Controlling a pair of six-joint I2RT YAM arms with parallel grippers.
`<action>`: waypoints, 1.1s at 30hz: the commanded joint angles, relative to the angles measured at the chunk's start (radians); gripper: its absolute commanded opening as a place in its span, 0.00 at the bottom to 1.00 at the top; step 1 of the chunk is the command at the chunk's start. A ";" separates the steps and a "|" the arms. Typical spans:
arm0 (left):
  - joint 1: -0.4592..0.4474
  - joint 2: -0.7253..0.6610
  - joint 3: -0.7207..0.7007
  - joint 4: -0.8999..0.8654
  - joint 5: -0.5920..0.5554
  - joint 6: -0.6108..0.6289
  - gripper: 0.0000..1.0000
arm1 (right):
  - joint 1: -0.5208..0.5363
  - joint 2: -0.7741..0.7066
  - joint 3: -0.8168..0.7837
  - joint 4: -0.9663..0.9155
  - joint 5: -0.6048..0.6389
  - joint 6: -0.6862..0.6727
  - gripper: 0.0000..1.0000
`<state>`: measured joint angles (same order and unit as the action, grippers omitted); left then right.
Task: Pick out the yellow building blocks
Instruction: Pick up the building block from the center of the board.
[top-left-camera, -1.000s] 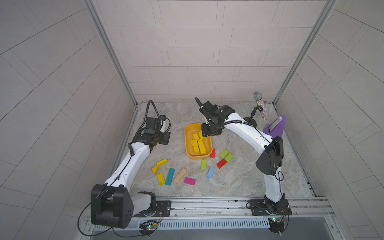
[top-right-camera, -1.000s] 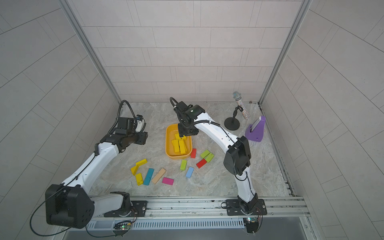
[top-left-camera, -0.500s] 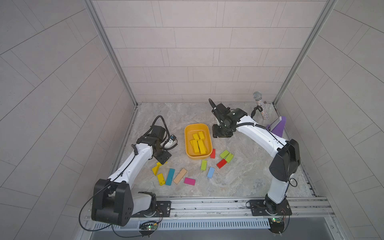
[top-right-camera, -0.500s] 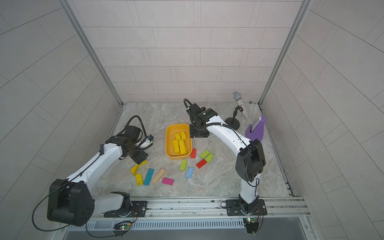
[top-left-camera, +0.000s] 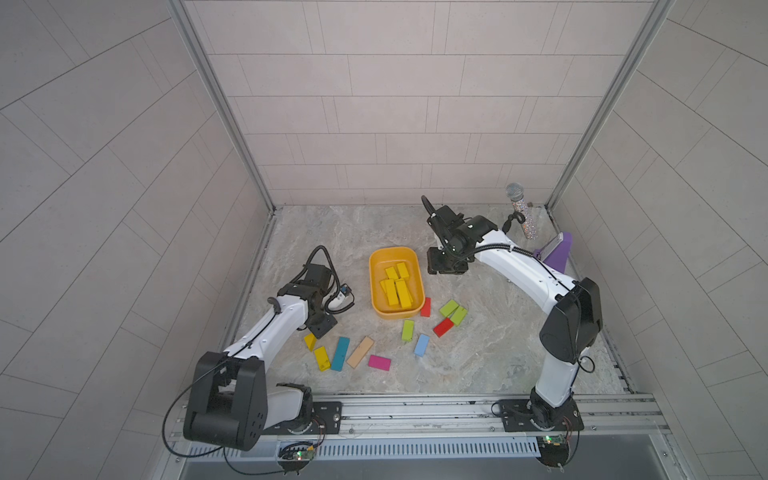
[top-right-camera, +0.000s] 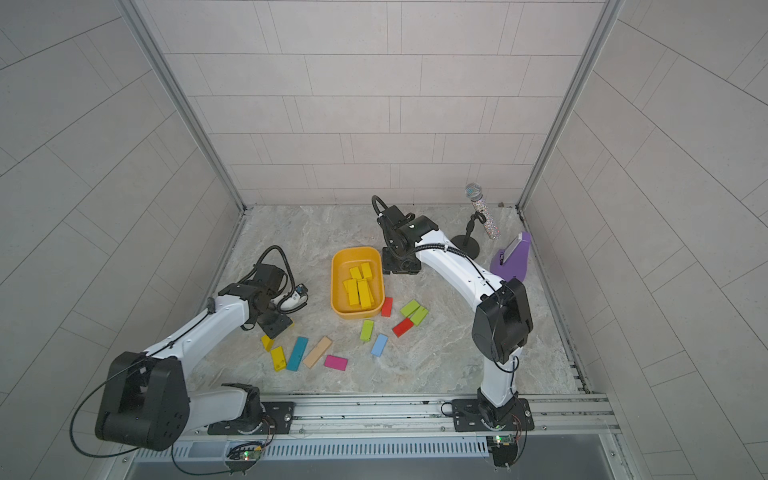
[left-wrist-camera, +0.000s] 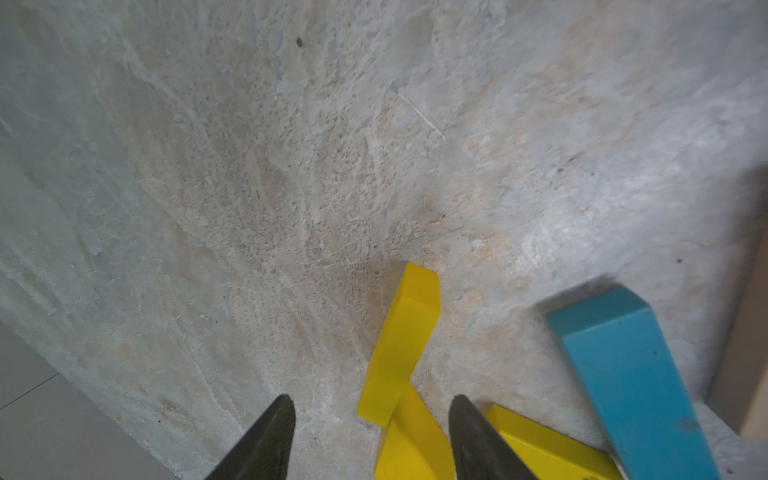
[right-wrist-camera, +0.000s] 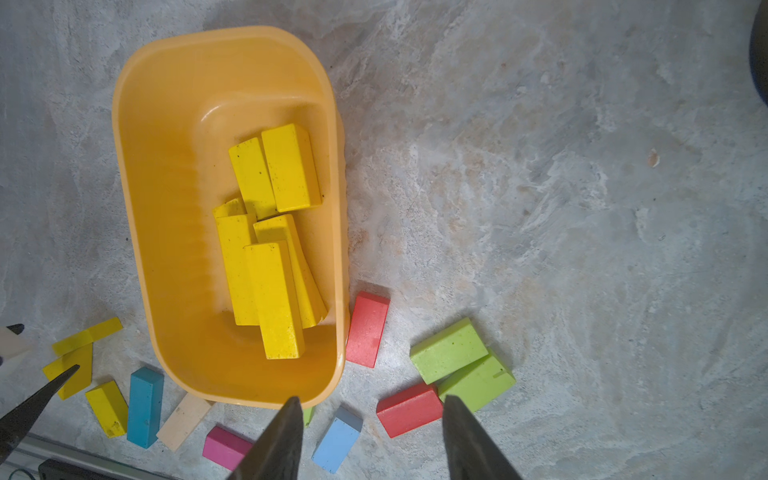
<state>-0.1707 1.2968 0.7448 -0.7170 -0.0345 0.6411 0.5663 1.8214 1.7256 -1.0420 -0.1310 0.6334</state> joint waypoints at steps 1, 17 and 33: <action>-0.021 0.020 0.003 0.019 0.032 0.020 0.64 | -0.007 -0.047 -0.016 -0.013 0.010 0.013 0.56; -0.036 0.131 -0.039 0.153 0.015 -0.017 0.46 | -0.019 -0.067 -0.041 -0.004 0.005 0.021 0.55; -0.035 0.193 0.029 0.107 0.005 -0.026 0.15 | -0.026 -0.053 -0.048 -0.004 -0.018 0.031 0.55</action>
<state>-0.2047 1.4788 0.7441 -0.5819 -0.0235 0.6010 0.5465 1.7885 1.6848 -1.0344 -0.1509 0.6498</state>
